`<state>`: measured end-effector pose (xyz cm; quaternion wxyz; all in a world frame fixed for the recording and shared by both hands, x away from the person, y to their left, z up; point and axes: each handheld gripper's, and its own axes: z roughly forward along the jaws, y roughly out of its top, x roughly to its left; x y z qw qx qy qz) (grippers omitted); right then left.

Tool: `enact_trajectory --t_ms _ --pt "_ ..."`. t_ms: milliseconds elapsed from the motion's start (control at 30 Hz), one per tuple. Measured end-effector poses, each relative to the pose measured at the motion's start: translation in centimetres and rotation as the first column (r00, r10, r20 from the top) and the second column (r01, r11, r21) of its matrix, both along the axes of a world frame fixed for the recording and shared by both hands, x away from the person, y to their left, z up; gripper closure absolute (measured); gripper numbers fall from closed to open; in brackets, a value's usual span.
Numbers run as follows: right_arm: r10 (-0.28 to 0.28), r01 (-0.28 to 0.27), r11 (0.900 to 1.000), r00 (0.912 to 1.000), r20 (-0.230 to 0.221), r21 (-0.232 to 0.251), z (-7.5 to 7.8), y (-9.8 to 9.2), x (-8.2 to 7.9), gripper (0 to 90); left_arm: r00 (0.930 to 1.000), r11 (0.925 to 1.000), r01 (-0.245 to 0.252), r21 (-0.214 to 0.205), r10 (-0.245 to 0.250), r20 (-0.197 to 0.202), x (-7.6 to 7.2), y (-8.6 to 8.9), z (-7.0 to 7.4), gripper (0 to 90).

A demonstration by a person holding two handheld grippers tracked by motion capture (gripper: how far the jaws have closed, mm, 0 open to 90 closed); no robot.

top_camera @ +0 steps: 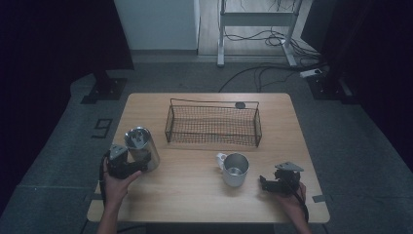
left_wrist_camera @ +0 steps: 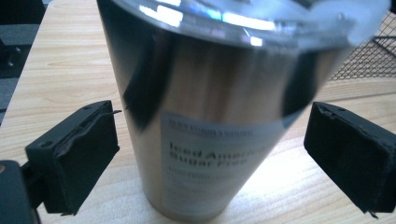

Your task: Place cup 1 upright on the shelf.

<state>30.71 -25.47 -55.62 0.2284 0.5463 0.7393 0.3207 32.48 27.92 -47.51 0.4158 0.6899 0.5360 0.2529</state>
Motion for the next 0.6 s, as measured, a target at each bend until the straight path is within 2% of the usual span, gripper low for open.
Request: enact_trajectory --t_ms 367,600 --pt "0.000 0.000 1.0000 1.0000 0.000 0.000 0.0 0.0 0.0 3.7 0.9999 0.9998 0.000 0.022 0.000 0.014 1.0 -0.5 0.2 2.5" --pt "0.000 0.000 1.0000 1.0000 0.000 0.000 0.0 0.0 0.0 3.7 0.9996 0.9992 -0.023 0.033 0.022 0.016 1.7 -1.0 0.2 2.4"
